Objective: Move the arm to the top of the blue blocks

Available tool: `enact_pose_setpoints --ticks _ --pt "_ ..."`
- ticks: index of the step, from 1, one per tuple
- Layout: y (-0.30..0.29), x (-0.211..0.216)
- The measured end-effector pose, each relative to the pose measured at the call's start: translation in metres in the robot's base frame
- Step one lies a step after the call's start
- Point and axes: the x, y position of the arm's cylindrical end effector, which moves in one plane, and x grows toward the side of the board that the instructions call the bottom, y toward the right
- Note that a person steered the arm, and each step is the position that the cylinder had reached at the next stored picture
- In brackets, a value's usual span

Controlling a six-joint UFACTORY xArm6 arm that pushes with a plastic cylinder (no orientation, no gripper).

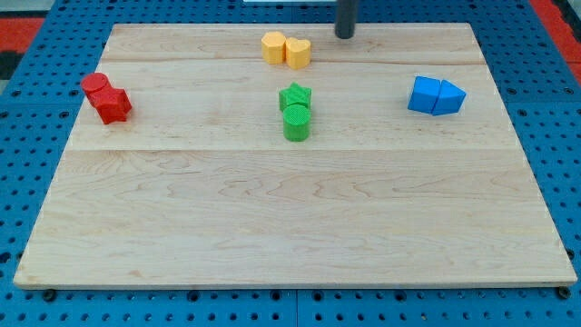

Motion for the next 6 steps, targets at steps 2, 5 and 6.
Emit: enact_pose_setpoints --ticks 2,5,6 --pt "0.027 0.060" --pt "0.067 0.072" --pt "0.091 0.072"
